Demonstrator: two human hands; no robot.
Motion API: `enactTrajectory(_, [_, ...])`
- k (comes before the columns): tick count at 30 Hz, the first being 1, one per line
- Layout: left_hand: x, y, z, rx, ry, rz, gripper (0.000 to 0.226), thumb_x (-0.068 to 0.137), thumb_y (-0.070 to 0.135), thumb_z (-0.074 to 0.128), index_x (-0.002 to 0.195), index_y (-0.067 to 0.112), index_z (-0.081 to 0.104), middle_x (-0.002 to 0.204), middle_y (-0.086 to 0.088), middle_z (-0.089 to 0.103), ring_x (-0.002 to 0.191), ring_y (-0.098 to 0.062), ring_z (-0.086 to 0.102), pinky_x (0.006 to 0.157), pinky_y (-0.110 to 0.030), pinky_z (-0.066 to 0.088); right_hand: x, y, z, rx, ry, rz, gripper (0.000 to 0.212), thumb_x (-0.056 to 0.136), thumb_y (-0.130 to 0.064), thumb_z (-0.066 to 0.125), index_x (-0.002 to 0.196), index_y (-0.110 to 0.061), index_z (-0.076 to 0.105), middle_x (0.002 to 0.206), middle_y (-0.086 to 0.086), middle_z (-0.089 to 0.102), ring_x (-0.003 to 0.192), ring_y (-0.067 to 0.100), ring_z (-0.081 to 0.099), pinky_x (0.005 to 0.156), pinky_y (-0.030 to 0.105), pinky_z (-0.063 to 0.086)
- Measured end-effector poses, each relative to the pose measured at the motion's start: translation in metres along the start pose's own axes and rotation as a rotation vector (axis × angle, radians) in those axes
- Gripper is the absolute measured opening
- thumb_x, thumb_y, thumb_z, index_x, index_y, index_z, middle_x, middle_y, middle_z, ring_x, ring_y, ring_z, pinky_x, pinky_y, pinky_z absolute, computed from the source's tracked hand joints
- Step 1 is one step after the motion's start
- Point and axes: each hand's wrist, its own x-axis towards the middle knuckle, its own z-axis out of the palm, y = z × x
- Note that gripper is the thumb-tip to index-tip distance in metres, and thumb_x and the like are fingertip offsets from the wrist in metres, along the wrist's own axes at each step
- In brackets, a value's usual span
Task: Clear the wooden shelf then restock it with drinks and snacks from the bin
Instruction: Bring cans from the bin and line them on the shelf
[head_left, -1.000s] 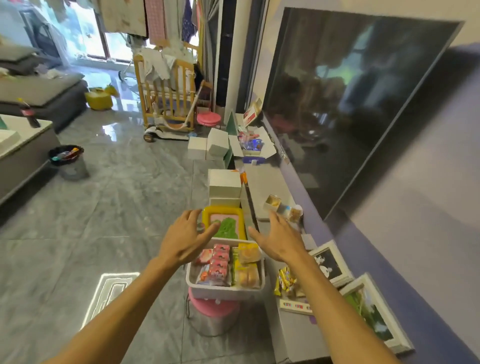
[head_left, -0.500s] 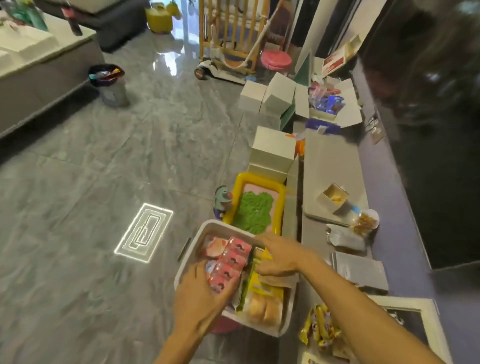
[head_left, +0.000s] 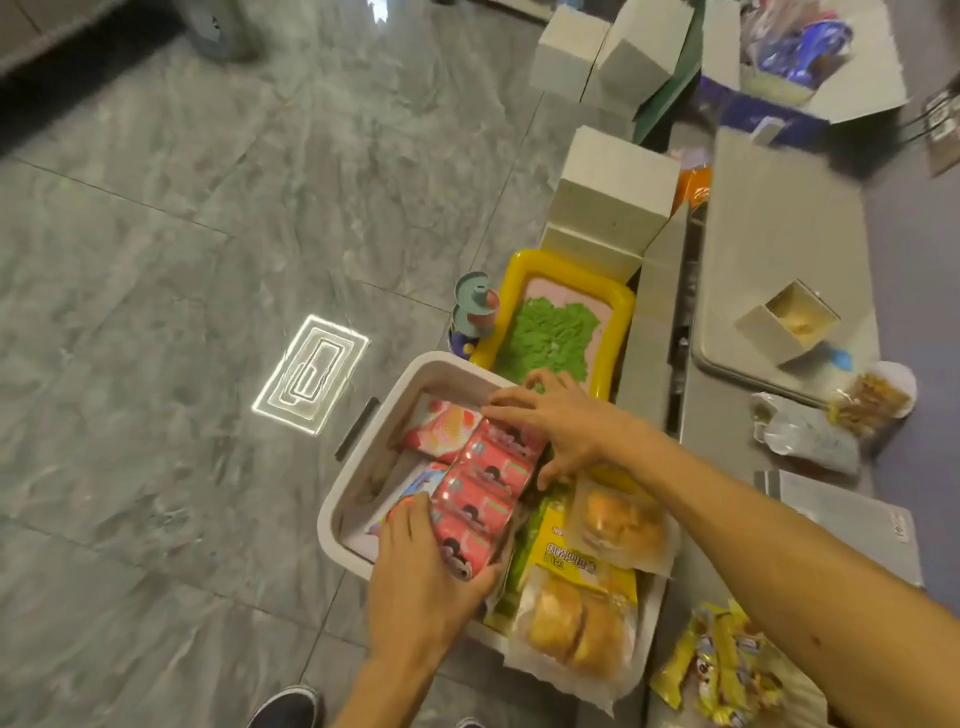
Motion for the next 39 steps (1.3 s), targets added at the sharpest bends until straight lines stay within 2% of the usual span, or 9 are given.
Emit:
enactTrajectory(3, [0.001,0.001,-0.002,-0.058,-0.013,-0.004,0.110,0.055,0.077,0.074,0.145,0.025,0.039,0.134,0.008,0.050,0.123,-0.016,0.049,0.093,-0.034,0.054,0.003,-0.001,-0.003,-0.014,0.007,0.003,0.133,0.066,-0.072,0.085,0.167,-0.048,0.002,0.171,-0.008,0.020,0.140,0.033,0.022,0.114,0.052,0.027])
enactTrajectory(10, [0.013,-0.011,-0.035,-0.109,-0.072,0.119,0.103,0.056,0.068,0.079,0.145,0.030,0.043,0.125,0.013,0.051,0.116,-0.007,0.054,0.089,-0.014,0.042,-0.008,-0.011,-0.013,0.063,0.085,-0.006,0.112,0.061,-0.076,0.083,0.152,-0.035,0.034,0.149,-0.004,0.043,0.133,0.029,0.031,0.110,0.052,0.031])
enactTrajectory(14, [0.017,0.003,-0.084,-0.049,-0.144,0.282,0.106,0.057,0.068,0.077,0.149,0.029,0.040,0.133,0.015,0.048,0.119,-0.001,0.048,0.101,-0.016,0.042,-0.057,-0.022,-0.036,0.171,0.180,0.073,0.110,0.061,-0.081,0.078,0.148,-0.027,0.036,0.145,0.000,0.042,0.132,0.026,0.038,0.114,0.051,0.035])
enactTrajectory(21, [-0.009,0.112,-0.220,-0.064,-0.282,0.600,0.091,0.063,0.049,0.092,0.140,0.036,0.045,0.125,0.027,0.049,0.112,0.002,0.055,0.099,-0.021,0.050,-0.216,-0.067,-0.144,0.420,0.388,0.347,0.108,0.063,-0.066,0.089,0.149,-0.022,0.040,0.140,-0.002,0.051,0.121,0.019,0.057,0.102,0.043,0.053])
enactTrajectory(25, [-0.038,0.180,-0.302,-0.076,-0.393,0.758,0.104,0.057,0.071,0.090,0.144,0.031,0.050,0.133,0.015,0.059,0.120,-0.003,0.060,0.105,-0.031,0.052,-0.331,-0.124,-0.217,0.547,0.569,0.486,0.104,0.065,-0.064,0.090,0.148,-0.029,0.039,0.137,-0.010,0.048,0.114,0.012,0.060,0.095,0.040,0.057])
enactTrajectory(29, [-0.068,0.242,-0.363,-0.027,-0.476,0.954,0.099,0.059,0.061,0.093,0.144,0.038,0.048,0.136,0.019,0.058,0.123,-0.005,0.060,0.106,-0.039,0.054,-0.431,-0.203,-0.273,0.575,0.765,0.683,0.104,0.068,-0.063,0.090,0.152,-0.037,0.035,0.142,-0.016,0.045,0.117,0.002,0.054,0.099,0.026,0.050])
enactTrajectory(32, [-0.098,0.285,-0.393,0.019,-0.561,1.119,0.102,0.059,0.062,0.093,0.146,0.043,0.043,0.138,0.021,0.057,0.124,-0.006,0.061,0.105,-0.040,0.055,-0.491,-0.269,-0.296,0.544,0.859,0.869,0.113,0.067,-0.066,0.088,0.159,-0.036,0.031,0.151,-0.016,0.040,0.125,0.004,0.053,0.104,0.027,0.051])
enactTrajectory(35, [-0.142,0.324,-0.405,0.078,-0.636,1.286,0.105,0.058,0.064,0.092,0.148,0.045,0.040,0.138,0.022,0.056,0.123,-0.004,0.060,0.105,-0.037,0.056,-0.548,-0.340,-0.306,0.558,0.943,1.041,0.112,0.068,-0.066,0.089,0.159,-0.034,0.032,0.144,-0.022,0.037,0.120,-0.005,0.048,0.101,0.015,0.045])
enactTrajectory(39, [-0.226,0.361,-0.398,0.090,-0.791,1.511,0.106,0.060,0.061,0.095,0.149,0.043,0.041,0.140,0.023,0.052,0.126,-0.005,0.058,0.106,-0.037,0.055,-0.619,-0.446,-0.303,0.532,1.006,1.285,0.111,0.065,-0.073,0.089,0.156,-0.030,0.040,0.142,-0.016,0.043,0.122,0.003,0.054,0.106,0.026,0.048])
